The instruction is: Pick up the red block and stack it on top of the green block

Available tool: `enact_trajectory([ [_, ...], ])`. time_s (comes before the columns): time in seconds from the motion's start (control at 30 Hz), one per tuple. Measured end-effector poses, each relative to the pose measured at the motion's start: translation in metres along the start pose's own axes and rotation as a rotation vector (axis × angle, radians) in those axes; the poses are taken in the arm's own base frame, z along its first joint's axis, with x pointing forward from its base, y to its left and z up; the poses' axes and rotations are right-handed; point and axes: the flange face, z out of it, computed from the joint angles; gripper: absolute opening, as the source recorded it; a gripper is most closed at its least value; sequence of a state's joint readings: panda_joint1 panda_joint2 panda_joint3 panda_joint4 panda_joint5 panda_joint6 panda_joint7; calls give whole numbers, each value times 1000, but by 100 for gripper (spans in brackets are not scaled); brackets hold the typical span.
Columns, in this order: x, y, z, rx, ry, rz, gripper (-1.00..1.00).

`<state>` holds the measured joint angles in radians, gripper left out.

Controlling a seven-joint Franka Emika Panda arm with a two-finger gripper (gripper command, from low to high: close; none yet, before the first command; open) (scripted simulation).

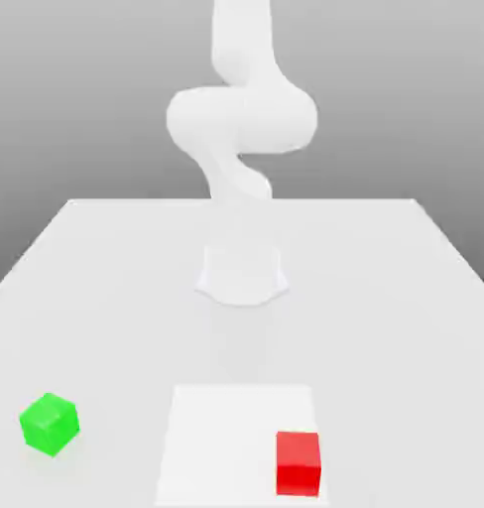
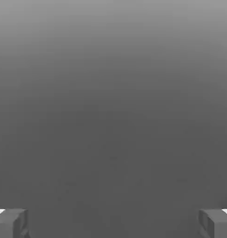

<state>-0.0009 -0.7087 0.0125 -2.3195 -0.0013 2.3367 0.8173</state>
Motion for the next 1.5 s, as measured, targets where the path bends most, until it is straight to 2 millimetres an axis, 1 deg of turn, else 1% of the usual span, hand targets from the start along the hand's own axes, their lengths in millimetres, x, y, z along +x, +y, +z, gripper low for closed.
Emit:
enact_trajectory([
  [0.1,-10,0,64,-68,-63,5,0],
  [0.23,-32,8,142,-154,-143,11,0],
  [0.37,-62,24,215,-240,-223,15,0],
  [0.5,-99,49,281,-326,-303,20,0],
  [0.67,-157,89,350,-431,-406,21,0],
  [0.8,-204,128,395,-513,-481,28,0],
  [0.97,-238,161,442,-530,-496,30,0],
  [1.0,-242,165,447,-530,-496,30,-100],
  [1.17,-242,165,447,-529,-495,30,-100],
  [1.2,-244,167,450,-529,-496,30,-100],
  [1.27,-237,160,440,-529,-495,30,-100],
  [1.37,-221,143,415,-530,-496,30,-100],
  [1.4,-212,143,407,-534,-491,43,-100],
  [1.43,-192,154,403,-548,-476,89,-100],
  [1.5,-153,184,397,-578,-443,195,-100],
])
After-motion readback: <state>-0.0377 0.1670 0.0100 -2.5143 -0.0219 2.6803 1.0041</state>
